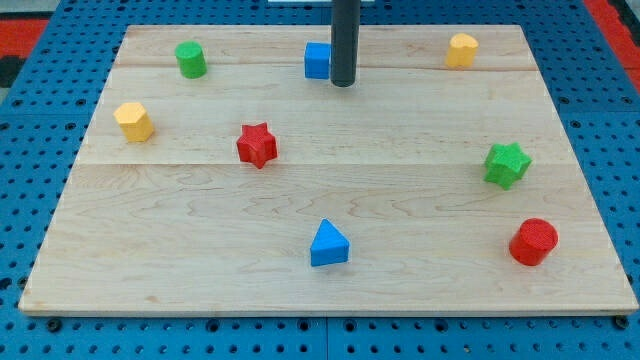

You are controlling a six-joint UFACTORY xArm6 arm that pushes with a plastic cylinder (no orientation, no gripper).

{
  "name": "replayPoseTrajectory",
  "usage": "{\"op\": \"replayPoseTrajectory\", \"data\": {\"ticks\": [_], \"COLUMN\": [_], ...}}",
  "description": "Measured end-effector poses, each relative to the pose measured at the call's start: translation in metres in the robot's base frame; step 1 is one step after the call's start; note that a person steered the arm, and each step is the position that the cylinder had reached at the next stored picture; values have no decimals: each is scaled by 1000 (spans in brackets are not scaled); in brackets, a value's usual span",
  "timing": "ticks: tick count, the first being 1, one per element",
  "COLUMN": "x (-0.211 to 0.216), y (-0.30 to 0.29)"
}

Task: Slightly push the blue cube to the right of the green circle

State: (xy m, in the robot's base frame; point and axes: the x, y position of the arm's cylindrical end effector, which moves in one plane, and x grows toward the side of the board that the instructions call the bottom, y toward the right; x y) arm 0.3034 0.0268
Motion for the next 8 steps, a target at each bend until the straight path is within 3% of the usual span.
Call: {"op": "replayPoseTrajectory", "data": {"ticks": [6, 8], "x": [20, 19], "y": [-2, -60]}}
